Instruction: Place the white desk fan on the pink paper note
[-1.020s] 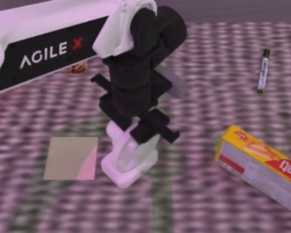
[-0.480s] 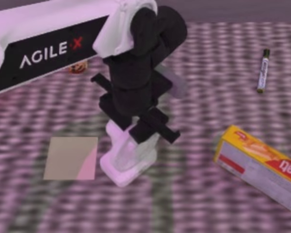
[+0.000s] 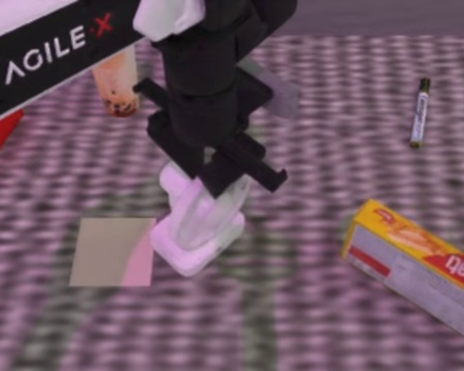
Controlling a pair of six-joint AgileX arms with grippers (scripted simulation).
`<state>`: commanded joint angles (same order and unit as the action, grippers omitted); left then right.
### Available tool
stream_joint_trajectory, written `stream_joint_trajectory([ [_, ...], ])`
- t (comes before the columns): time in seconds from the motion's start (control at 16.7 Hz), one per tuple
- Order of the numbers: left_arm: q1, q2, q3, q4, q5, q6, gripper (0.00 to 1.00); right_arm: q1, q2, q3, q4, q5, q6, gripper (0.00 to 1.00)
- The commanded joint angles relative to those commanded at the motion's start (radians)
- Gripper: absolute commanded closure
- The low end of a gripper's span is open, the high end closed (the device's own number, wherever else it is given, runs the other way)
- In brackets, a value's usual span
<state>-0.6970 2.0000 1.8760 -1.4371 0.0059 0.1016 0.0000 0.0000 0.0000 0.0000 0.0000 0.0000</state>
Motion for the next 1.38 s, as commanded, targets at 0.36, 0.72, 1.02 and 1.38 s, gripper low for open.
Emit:
stream_joint_trajectory([
  [0.36, 0.006, -0.008, -0.012, 0.0, 0.0, 0.036, 1.0, 0.0, 0.0, 0.0, 0.0, 0.0, 0.0, 0.0],
  [0.72, 0.109, -0.069, -0.083, -0.008, 0.002, 0.382, 1.0, 0.0, 0.0, 0.0, 0.0, 0.0, 0.0, 0.0],
  [1.02, 0.229, -0.155, -0.179, -0.008, 0.003, 0.798, 1.0, 0.0, 0.0, 0.0, 0.0, 0.0, 0.0, 0.0],
  [1.38, 0.33, -0.236, -0.267, 0.001, 0.005, 1.094, 1.0, 0.0, 0.0, 0.0, 0.0, 0.0, 0.0, 0.0],
])
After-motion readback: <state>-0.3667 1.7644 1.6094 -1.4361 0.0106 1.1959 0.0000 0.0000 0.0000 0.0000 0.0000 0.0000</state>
